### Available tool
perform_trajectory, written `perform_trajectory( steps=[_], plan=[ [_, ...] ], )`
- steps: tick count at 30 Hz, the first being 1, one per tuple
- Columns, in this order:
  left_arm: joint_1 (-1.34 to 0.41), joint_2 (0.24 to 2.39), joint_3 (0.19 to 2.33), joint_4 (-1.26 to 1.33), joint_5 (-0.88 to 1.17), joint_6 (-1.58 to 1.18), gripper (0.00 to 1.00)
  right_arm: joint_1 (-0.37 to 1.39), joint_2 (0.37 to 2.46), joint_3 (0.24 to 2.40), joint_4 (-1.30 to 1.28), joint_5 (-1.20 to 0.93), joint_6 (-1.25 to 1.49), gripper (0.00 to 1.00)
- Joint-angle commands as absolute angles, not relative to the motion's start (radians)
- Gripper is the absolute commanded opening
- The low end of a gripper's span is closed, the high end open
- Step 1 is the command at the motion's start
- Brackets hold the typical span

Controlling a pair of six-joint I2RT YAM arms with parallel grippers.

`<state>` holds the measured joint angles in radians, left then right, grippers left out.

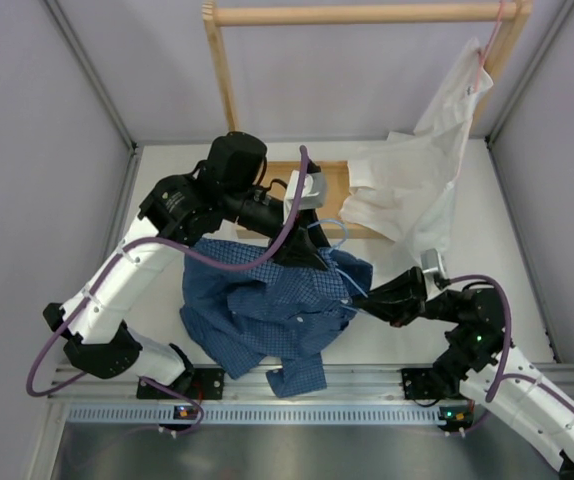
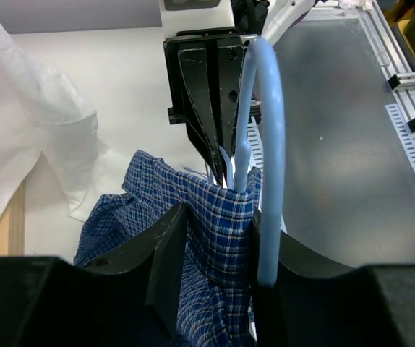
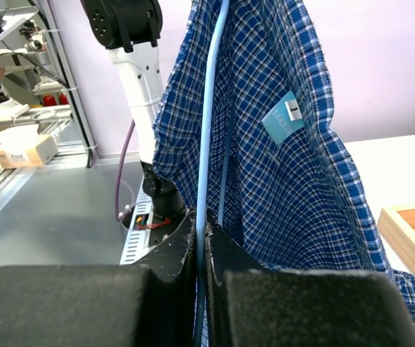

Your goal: Place the shirt on the hanger

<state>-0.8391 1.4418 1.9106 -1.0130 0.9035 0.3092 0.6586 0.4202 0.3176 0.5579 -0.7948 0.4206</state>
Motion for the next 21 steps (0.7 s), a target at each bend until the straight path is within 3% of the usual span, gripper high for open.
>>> perform_trajectory(
  steps=[1, 4, 6, 9, 10, 12, 17, 19, 20, 21],
  plan=[
    [-0.838, 1.422, 1.901, -1.008, 0.972, 0.334, 0.42, 0.67, 0.42, 0.403, 0.609, -0.821, 0.367, 0.0],
    [-0.839, 1.414, 1.901, -1.006, 1.032, 0.362, 0.34, 0.67, 0.429, 0.408, 0.614, -0.825, 0.367, 0.0],
    [-0.839, 1.41, 1.902, -1.008, 1.061, 0.377, 0.34, 0.67, 0.436, 0.408, 0.621, -0.83, 0.373, 0.0],
    [-0.839, 1.413, 1.908, -1.006, 1.101, 0.379, 0.46, 0.672, 0.446, 0.407, 0.635, -0.836, 0.379, 0.0],
    [-0.839, 1.414, 1.907, -1.009, 1.109, 0.379, 0.46, 0.672, 0.448, 0.407, 0.64, -0.838, 0.382, 0.0],
    [-0.839, 1.416, 1.904, -1.009, 1.109, 0.379, 0.35, 0.67, 0.451, 0.405, 0.649, -0.841, 0.387, 0.0],
    [-0.841, 1.425, 1.896, -1.009, 1.104, 0.377, 0.32, 0.67, 0.454, 0.408, 0.653, -0.839, 0.391, 0.0],
    [-0.841, 1.43, 1.898, -1.011, 1.101, 0.38, 0.19, 0.672, 0.459, 0.408, 0.647, -0.833, 0.39, 0.0],
    [-0.841, 1.43, 1.898, -1.009, 1.095, 0.382, 0.01, 0.67, 0.456, 0.407, 0.647, -0.833, 0.39, 0.0],
    [-0.841, 1.431, 1.898, -1.008, 1.091, 0.382, 0.0, 0.672, 0.454, 0.407, 0.647, -0.83, 0.388, 0.0]
  ],
)
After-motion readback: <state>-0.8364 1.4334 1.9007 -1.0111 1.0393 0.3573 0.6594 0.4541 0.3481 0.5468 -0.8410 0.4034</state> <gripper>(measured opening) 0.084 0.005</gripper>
